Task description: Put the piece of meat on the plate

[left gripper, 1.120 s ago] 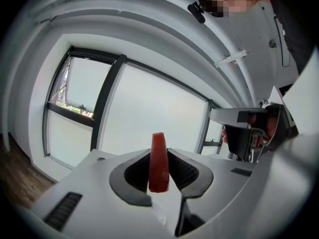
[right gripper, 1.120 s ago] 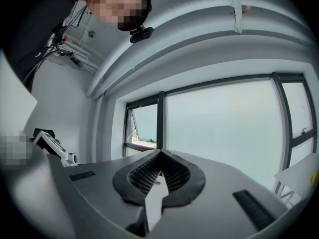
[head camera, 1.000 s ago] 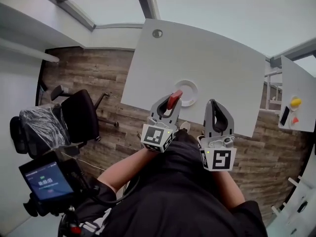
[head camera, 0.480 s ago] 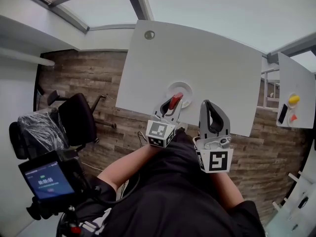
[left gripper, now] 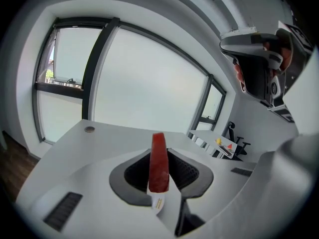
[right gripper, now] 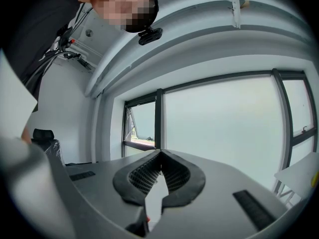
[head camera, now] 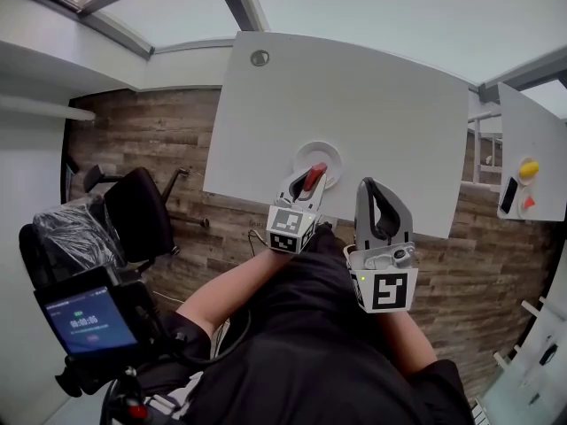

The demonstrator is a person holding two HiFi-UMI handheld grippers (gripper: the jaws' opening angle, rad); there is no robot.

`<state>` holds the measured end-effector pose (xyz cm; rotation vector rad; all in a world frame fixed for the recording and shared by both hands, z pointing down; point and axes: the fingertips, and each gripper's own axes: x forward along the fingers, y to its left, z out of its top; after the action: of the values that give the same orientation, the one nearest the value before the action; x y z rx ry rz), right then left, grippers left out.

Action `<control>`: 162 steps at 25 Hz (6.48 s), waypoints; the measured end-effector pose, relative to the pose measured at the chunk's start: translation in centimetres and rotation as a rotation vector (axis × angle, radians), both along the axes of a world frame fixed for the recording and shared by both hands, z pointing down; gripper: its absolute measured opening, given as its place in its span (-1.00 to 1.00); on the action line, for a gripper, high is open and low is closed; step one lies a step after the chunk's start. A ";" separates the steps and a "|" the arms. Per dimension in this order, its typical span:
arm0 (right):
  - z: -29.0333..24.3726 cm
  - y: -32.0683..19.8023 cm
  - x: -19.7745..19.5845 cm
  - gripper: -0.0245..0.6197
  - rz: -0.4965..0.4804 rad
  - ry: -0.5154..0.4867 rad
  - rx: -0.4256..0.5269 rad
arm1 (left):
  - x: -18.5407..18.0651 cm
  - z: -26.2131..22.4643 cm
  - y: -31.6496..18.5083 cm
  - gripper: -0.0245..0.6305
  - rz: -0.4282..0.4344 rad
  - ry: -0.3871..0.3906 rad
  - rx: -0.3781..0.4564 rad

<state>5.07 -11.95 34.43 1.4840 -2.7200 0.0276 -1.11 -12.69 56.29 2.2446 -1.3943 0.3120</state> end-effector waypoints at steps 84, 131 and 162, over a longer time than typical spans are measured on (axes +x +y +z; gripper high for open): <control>4.9 2.2 3.5 -0.91 0.088 0.106 -0.098 | 0.1 16.7 -1.3 -0.51 0.153 -0.211 -0.218; 6.2 2.3 3.8 -0.91 0.091 0.110 -0.137 | 1.3 16.5 -1.4 0.10 0.244 -0.272 -0.157; 4.0 3.7 2.5 -0.91 0.047 0.031 -0.074 | 2.2 4.5 3.1 0.09 0.167 -0.078 -0.017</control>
<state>7.61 -8.28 38.42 1.5145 -2.6291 0.1046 1.06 -9.63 60.80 2.3626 -1.2388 0.4696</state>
